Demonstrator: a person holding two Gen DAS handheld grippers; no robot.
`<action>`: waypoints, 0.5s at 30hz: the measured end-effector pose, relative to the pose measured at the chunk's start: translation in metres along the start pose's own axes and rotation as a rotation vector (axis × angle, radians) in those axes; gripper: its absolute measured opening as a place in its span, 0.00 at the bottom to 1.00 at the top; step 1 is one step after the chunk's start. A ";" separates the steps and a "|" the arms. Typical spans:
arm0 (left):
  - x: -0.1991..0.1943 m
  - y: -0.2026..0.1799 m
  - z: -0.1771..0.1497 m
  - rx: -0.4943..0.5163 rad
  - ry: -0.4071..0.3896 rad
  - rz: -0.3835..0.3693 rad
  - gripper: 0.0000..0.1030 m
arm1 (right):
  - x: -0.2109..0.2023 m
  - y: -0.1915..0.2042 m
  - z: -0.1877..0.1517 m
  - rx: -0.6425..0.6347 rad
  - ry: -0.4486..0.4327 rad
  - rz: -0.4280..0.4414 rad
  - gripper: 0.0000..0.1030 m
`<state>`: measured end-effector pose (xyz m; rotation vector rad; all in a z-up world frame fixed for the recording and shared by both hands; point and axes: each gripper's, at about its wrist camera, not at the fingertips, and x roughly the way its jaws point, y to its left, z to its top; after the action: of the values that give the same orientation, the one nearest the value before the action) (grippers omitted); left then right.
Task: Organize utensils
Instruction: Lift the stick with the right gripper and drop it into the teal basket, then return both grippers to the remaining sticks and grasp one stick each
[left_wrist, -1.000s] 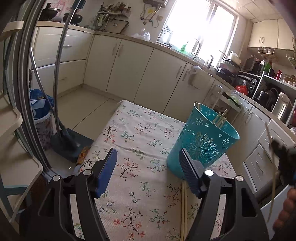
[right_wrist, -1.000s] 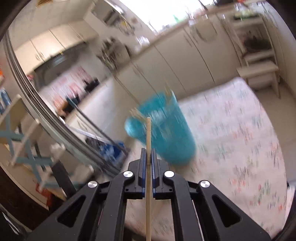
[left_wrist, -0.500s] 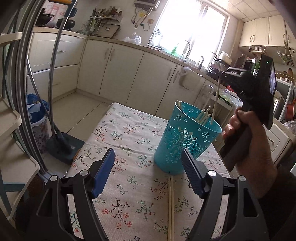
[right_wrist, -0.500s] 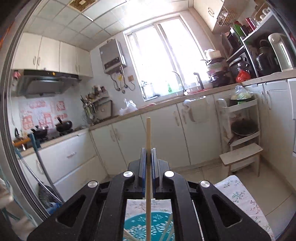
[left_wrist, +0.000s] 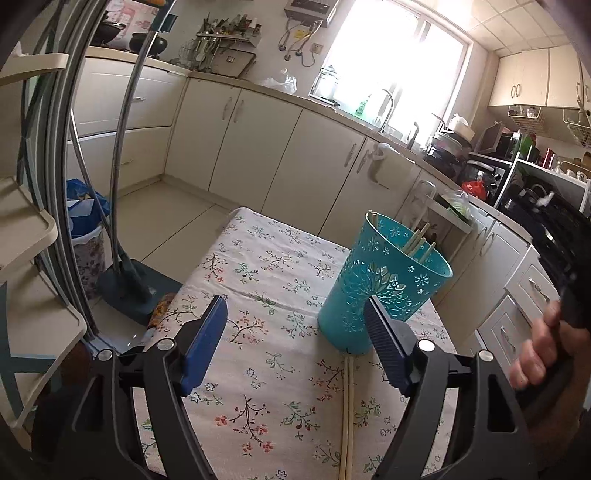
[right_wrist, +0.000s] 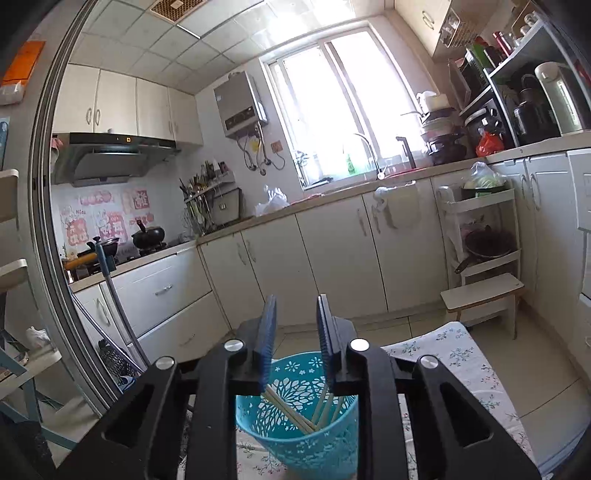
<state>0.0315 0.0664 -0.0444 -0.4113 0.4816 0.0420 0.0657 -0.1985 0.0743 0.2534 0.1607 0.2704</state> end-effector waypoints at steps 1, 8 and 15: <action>-0.001 0.001 0.000 -0.006 -0.003 0.003 0.72 | -0.010 0.000 -0.006 -0.006 0.017 -0.011 0.31; -0.007 -0.002 -0.005 -0.004 0.012 0.002 0.73 | 0.010 -0.003 -0.131 -0.032 0.562 -0.026 0.30; -0.015 0.000 -0.010 0.011 0.025 0.014 0.76 | 0.037 0.005 -0.178 -0.035 0.704 -0.035 0.24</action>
<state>0.0141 0.0632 -0.0457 -0.3985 0.5092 0.0477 0.0661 -0.1433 -0.0989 0.1109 0.8545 0.3195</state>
